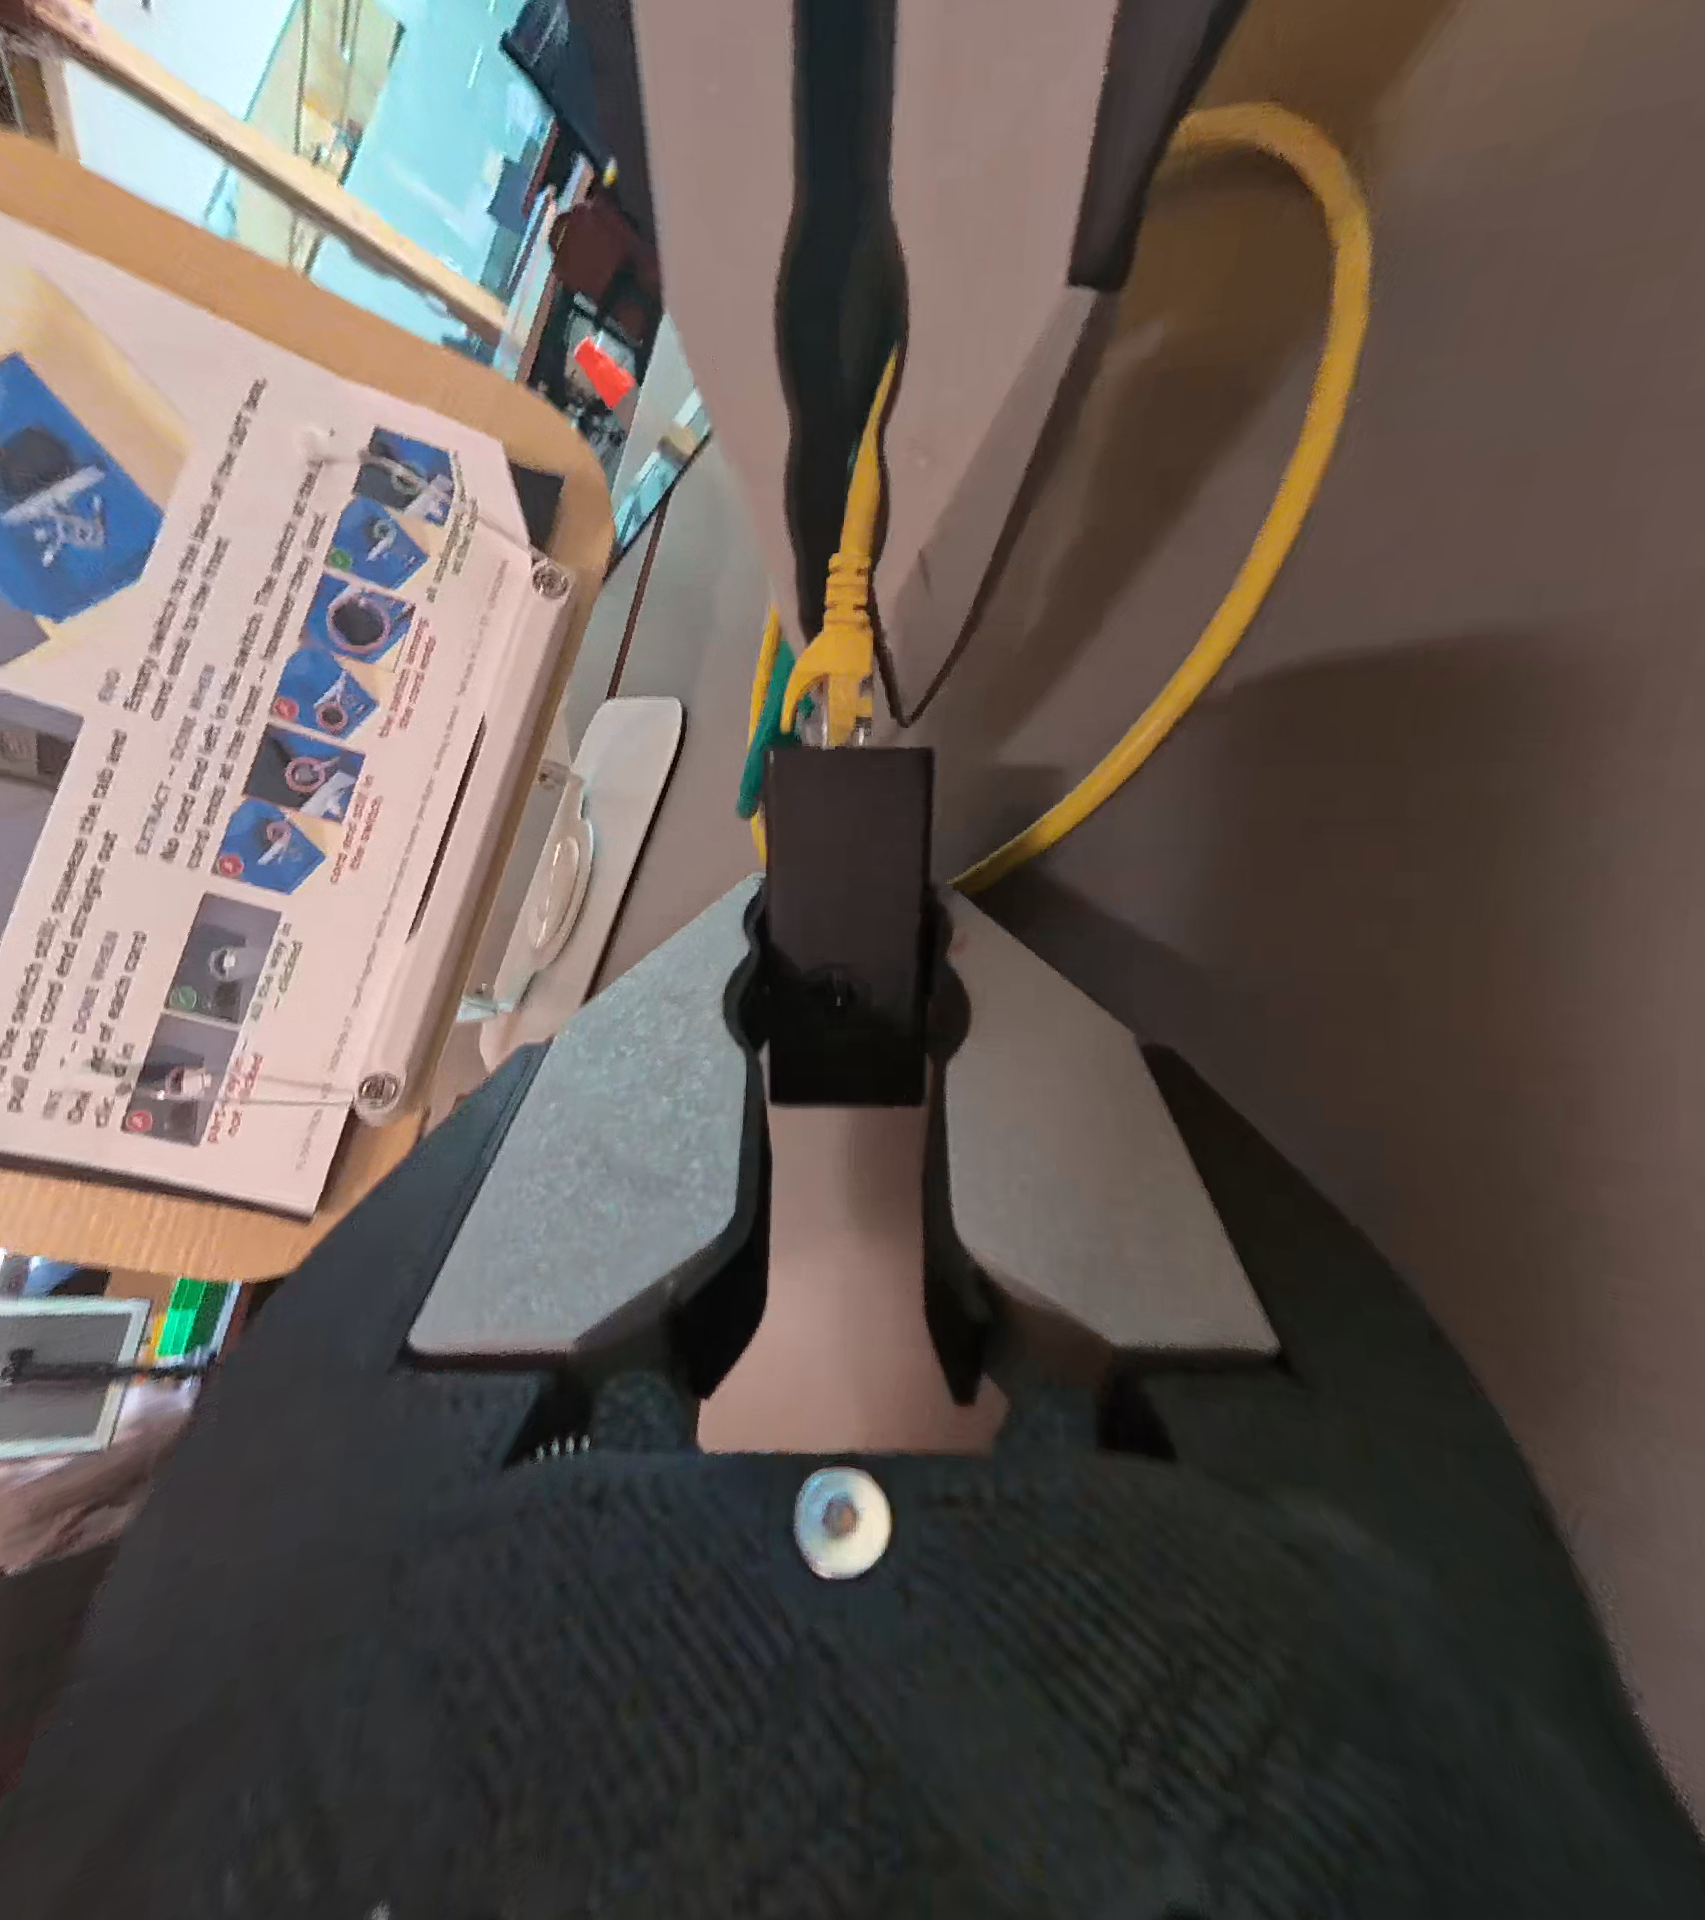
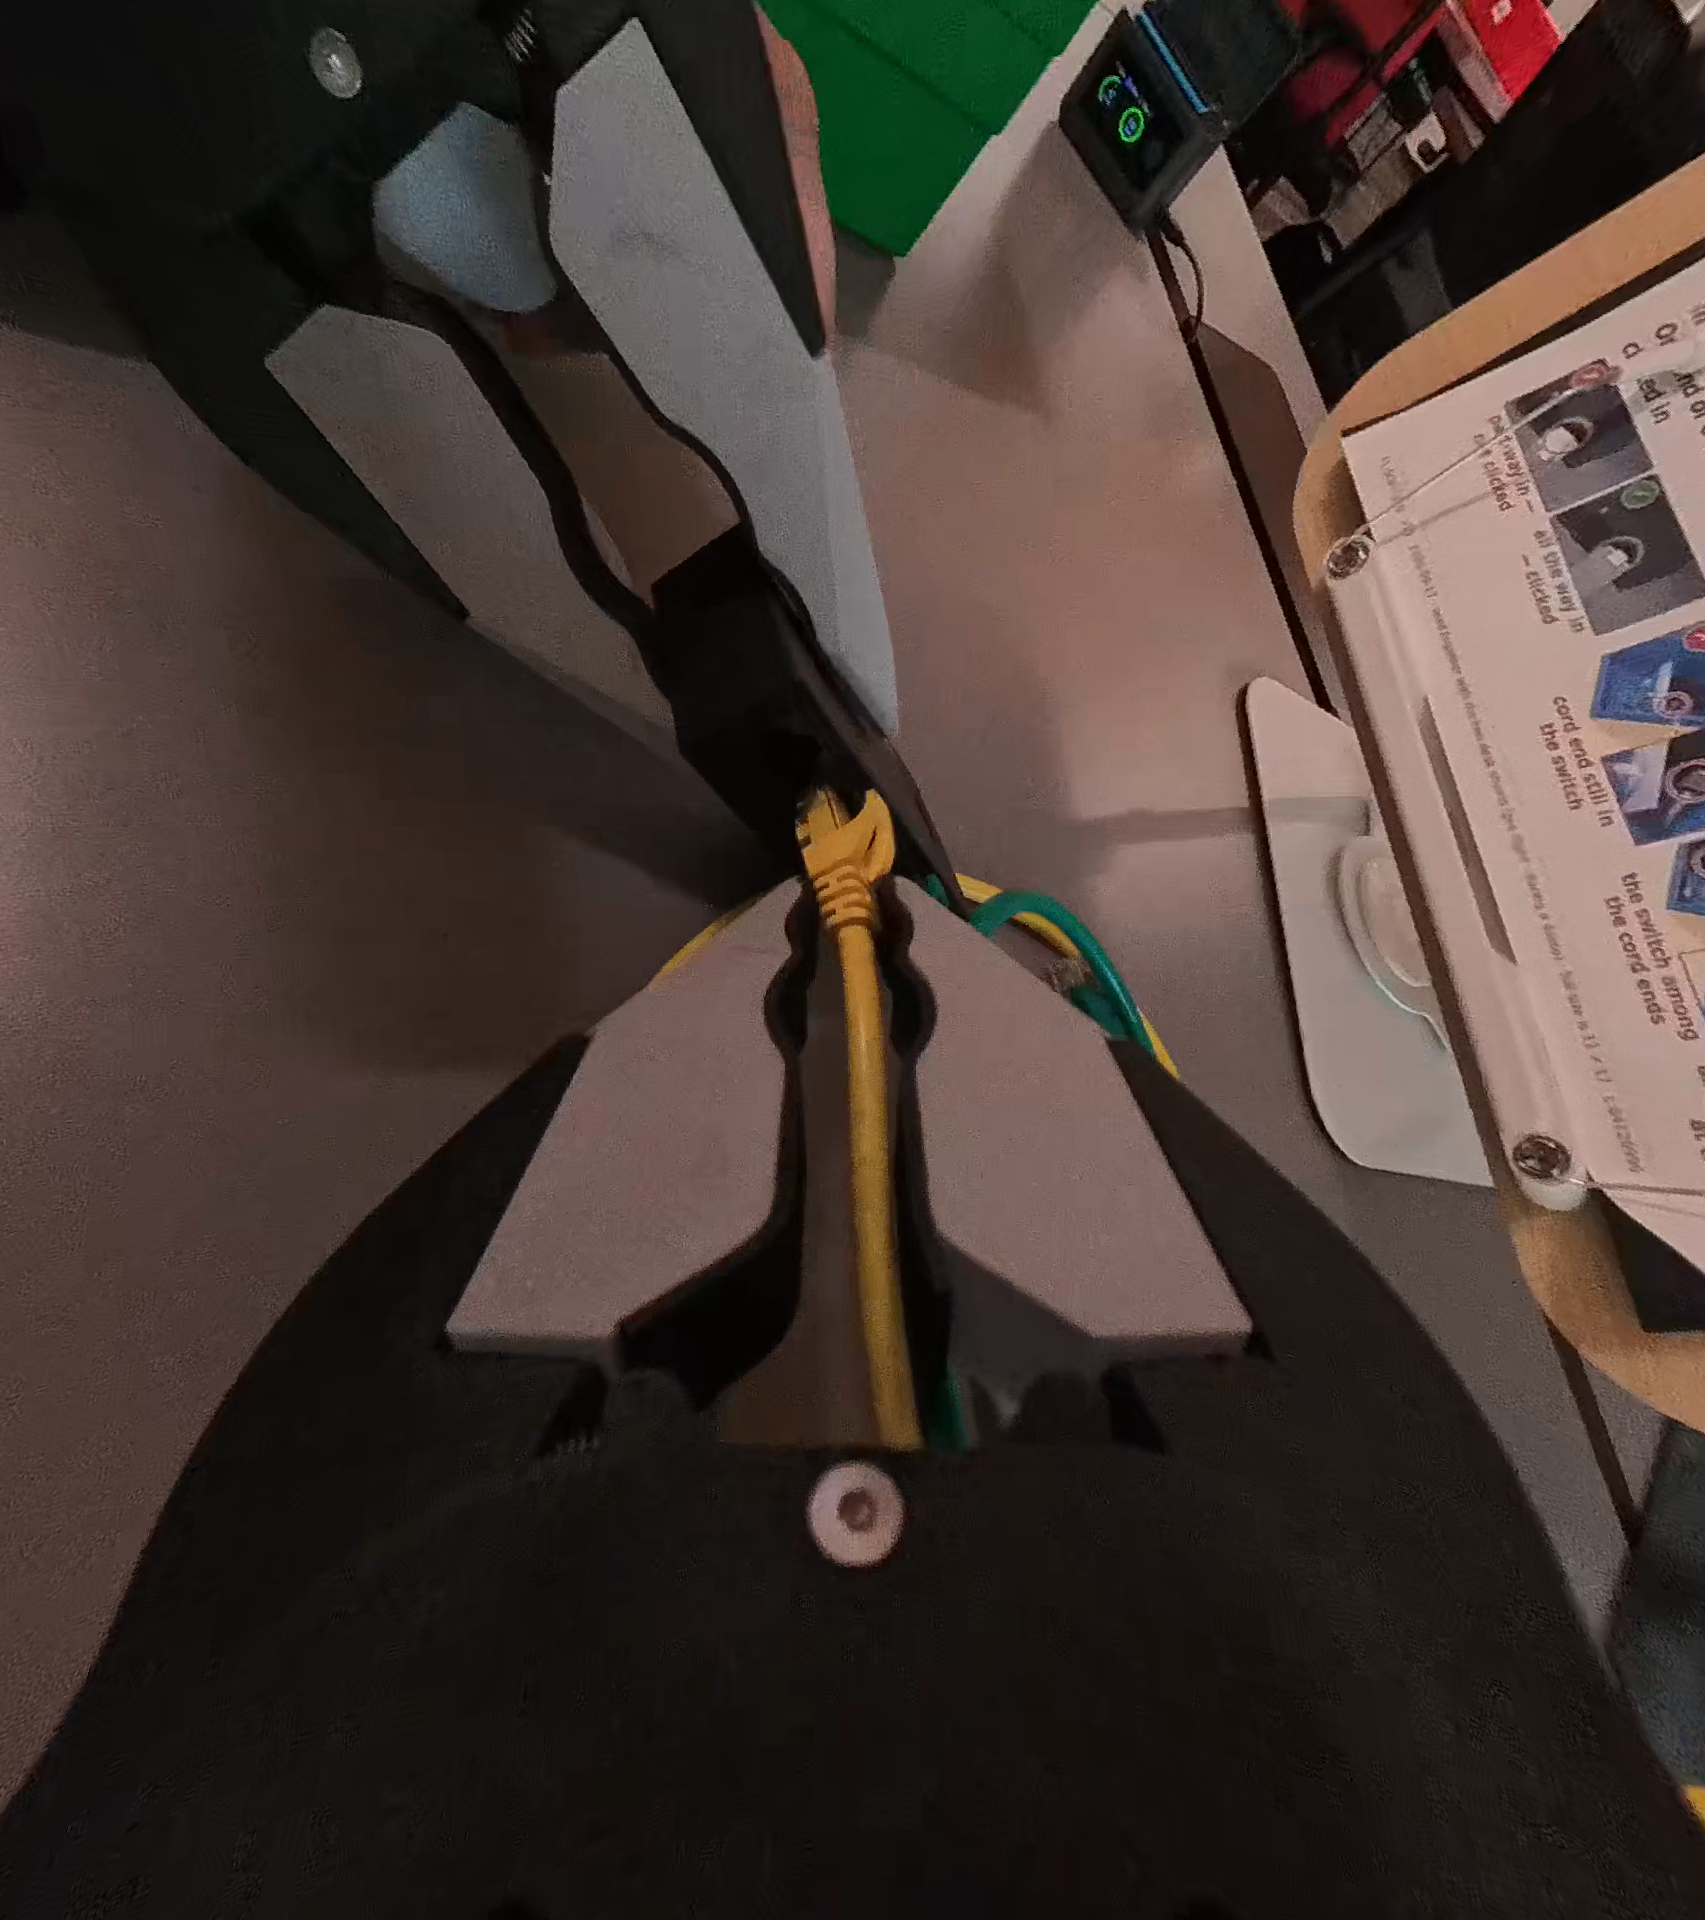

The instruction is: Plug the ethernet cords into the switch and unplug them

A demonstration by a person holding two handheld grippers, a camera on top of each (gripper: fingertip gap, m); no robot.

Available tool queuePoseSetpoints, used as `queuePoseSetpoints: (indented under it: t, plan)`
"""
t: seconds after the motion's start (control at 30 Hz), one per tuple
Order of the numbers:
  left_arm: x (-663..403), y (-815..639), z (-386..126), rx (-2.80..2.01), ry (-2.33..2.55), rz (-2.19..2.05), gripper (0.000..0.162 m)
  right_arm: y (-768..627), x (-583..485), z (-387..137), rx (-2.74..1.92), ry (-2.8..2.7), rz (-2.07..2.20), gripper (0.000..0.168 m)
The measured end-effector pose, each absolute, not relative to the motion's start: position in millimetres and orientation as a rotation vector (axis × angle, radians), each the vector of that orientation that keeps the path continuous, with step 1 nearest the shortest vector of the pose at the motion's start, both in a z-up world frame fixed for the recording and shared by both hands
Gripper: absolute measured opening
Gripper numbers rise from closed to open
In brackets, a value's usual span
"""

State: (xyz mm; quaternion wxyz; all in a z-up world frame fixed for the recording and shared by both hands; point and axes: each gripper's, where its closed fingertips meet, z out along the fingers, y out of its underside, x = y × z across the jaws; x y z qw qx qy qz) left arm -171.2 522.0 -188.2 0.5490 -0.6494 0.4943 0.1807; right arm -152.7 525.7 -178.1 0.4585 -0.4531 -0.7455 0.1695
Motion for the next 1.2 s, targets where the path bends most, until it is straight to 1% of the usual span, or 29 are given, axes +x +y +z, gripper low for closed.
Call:
queuePoseSetpoints:
  t: [0.1, 0.23, 0.27, 0.3, 0.33, 0.4, 0.47, 0.63, 0.97, 1.03, 1.07, 1.2]
  plan:
    - [-160, 518, -193, -1.522, 1.216, 0.406, 0.028, 512, -151, -184, -1.102, -1.877, 0.555, 0.009]
    - [-162, 521, -192, -1.554, 1.221, 0.461, 0.027, 510, -152, -185, -1.118, -1.873, 0.581, 0.012]
    - [-162, 521, -191, -1.566, 1.209, 0.451, 0.027, 510, -154, -184, -1.129, -1.862, 0.582, 0.017]
    - [-160, 520, -189, -1.559, 1.209, 0.445, 0.027, 506, -155, -184, -1.118, -1.870, 0.584, 0.029]
    - [-158, 519, -189, -1.553, 1.221, 0.448, 0.026, 503, -156, -185, -1.100, -1.878, 0.570, 0.030]
    - [-157, 517, -192, -1.560, 1.237, 0.463, 0.027, 505, -159, -186, -1.062, -1.871, 0.468, 0.023]
    - [-157, 517, -192, -1.560, 1.235, 0.474, 0.027, 507, -160, -186, -1.010, -1.866, 0.378, 0.022]
    - [-157, 519, -190, -1.557, 1.189, 0.445, 0.026, 507, -161, -183, -0.979, -1.832, 0.326, 0.022]
    - [-151, 519, -191, -1.536, 1.220, 0.435, 0.027, 507, -152, -183, -0.943, -1.870, 0.351, 0.021]
    - [-151, 518, -191, -1.532, 1.233, 0.444, 0.027, 506, -150, -183, -0.946, -1.878, 0.359, 0.018]
    - [-152, 517, -191, -1.535, 1.233, 0.438, 0.027, 507, -149, -181, -0.944, -1.869, 0.356, 0.012]
    - [-151, 516, -191, -1.529, 1.238, 0.418, 0.026, 508, -148, -178, -0.951, -1.858, 0.377, 0.012]
